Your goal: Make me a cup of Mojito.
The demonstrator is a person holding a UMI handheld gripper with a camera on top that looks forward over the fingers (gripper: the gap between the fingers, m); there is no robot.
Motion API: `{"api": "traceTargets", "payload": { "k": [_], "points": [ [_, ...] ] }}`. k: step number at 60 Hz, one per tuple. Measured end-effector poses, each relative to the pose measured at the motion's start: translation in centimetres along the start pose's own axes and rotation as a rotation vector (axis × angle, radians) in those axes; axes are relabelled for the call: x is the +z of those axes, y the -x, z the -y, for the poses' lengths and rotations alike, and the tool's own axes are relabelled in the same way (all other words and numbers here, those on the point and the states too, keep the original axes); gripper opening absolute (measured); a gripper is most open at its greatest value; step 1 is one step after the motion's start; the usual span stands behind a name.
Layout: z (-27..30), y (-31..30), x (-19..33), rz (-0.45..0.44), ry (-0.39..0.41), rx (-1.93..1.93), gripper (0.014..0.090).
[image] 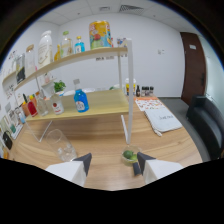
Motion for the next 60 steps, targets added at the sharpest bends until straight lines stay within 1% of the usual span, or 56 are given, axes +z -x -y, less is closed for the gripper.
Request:
{"api": "traceTargets", "payload": {
  "k": [6,13,17,26,30,36,50,60],
  "points": [
    [1.6,4.0,-2.0,0.011,-0.057,0.035,0.0851],
    [1.5,9.0,-3.5,0.033,-0.083,0.049,0.0848],
    [0.5,11.3,-3.6,0.028,-0.083,0.032,0.0850],
    [-2.0,15.4,-3.0,0.028,-0.047,0.012,0.0849],
    [-1.9,16.5,-2.6,0.022,-0.043,0.004,0.0851],
    [0.2,17.7,-2.0,0.023,-0.064,-0.006,0.0850],
    [8.5,19.2,1.1,0.028,-0.156,-0.056,0.0847],
    [11.9,19.8,5.4,0.031,-0.162,-0.091,0.0841]
  ]
}}
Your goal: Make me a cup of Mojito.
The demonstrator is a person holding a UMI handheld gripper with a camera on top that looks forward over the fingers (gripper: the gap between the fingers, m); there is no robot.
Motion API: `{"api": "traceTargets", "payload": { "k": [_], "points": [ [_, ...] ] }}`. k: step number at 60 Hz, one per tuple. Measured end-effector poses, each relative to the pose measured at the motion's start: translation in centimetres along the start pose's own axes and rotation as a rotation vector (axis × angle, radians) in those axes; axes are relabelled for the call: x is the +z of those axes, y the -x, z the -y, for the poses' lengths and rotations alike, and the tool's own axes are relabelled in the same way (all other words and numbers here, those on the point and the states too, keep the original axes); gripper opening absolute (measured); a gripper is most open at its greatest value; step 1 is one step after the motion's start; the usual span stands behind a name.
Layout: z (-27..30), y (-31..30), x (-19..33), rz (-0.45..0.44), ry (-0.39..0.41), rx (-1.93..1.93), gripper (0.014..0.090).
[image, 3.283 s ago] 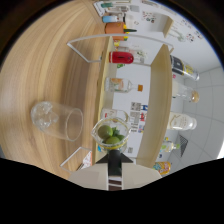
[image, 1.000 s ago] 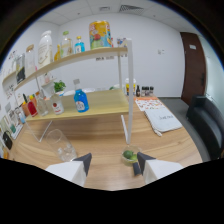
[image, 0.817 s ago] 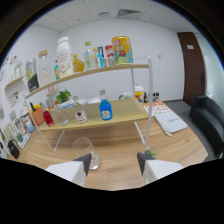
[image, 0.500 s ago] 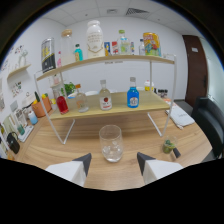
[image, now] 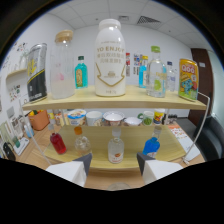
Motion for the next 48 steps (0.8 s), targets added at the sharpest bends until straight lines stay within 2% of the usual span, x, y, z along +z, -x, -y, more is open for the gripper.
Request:
{"api": "traceTargets", "payload": {
  "k": [6,14,22,27,44,48],
  "points": [
    [0.1,-0.1,2.7,-0.007,0.018,-0.012,0.0793],
    [-0.8,-0.3,5.5,-0.017,0.051,-0.026,0.0690],
    [-1.2,-0.7,7.0,-0.030,0.066,-0.031,0.0517],
    [-1.6,-0.8,7.3,-0.035,0.077,-0.018,0.0378],
    [-1.5,-0.9,6.6,-0.027,0.085,0.023,0.0351],
    [-0.7,-1.2,5.4,-0.019,0.065,0.026,0.0349]
  ]
}}
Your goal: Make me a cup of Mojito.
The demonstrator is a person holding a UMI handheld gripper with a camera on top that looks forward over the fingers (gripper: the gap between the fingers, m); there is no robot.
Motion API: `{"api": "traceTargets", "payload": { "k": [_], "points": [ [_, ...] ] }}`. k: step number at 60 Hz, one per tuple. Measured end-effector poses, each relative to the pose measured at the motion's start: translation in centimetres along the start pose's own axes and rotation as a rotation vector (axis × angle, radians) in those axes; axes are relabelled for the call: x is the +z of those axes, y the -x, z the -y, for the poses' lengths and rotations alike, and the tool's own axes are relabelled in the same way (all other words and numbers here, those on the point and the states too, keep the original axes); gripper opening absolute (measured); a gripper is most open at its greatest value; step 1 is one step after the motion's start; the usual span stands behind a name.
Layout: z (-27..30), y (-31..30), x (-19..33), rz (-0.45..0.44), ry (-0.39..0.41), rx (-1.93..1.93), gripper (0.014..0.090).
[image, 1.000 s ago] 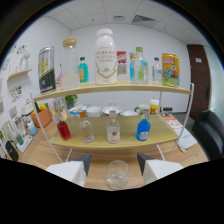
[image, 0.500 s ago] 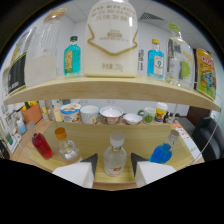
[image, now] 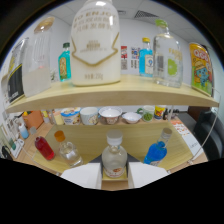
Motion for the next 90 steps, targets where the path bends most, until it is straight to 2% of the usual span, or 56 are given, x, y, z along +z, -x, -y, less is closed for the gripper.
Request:
{"api": "traceTargets", "payload": {
  "k": [8,17,34,49,54,63,72,90],
  "points": [
    [1.4,-1.6,-3.3,-0.007,-0.064,-0.032,0.0349],
    [0.0,-4.7,-6.3,-0.040,-0.066,-0.051,0.0347],
    [-7.4,-11.8,-6.1,-0.185,0.057,-0.137,0.0346],
    [-6.2,-12.7,-5.7,-0.334,0.042,-0.681,0.0345],
    [-4.5,-11.9,-5.8,-0.361,-0.005,-0.911,0.0347],
    [-3.0,-10.7,-6.0,-0.409,-0.029,-1.241,0.0343],
    [-1.3,-8.9,-6.3,-0.472,-0.095,-1.582,0.0347],
    [-1.9,-8.0,-5.3,-0.527,-0.031,-2.032,0.0346]
  ]
}}
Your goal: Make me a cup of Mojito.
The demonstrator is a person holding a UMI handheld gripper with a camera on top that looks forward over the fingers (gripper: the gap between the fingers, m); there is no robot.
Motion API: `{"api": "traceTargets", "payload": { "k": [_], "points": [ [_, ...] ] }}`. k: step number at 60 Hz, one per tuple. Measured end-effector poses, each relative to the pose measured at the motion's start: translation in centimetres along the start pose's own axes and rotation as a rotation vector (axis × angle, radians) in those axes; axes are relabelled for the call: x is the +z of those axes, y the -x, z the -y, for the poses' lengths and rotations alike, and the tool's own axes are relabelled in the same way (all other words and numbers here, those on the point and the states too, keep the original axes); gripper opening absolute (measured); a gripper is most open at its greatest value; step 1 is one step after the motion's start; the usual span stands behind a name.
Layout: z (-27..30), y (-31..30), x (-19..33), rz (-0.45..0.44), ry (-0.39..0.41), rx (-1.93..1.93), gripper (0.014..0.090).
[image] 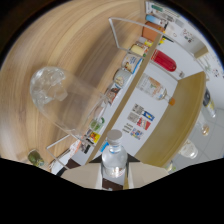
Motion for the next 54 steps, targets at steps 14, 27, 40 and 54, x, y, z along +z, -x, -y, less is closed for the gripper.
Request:
{"api": "traceTargets", "payload": {
  "k": [14,27,40,54],
  "points": [
    [1.4,-0.1,-0.2,-0.006,-0.039,-0.064,0.0346],
    [0.2,-2.2,-1.5,0.018,-0.062,0.311,0.0345],
    [-2.7,-4.8,-3.1,0.106,-0.151,1.165,0.0347],
    [-1.6,0.4,-2.8,0.333,-0.211,1.811,0.0348]
  ]
}}
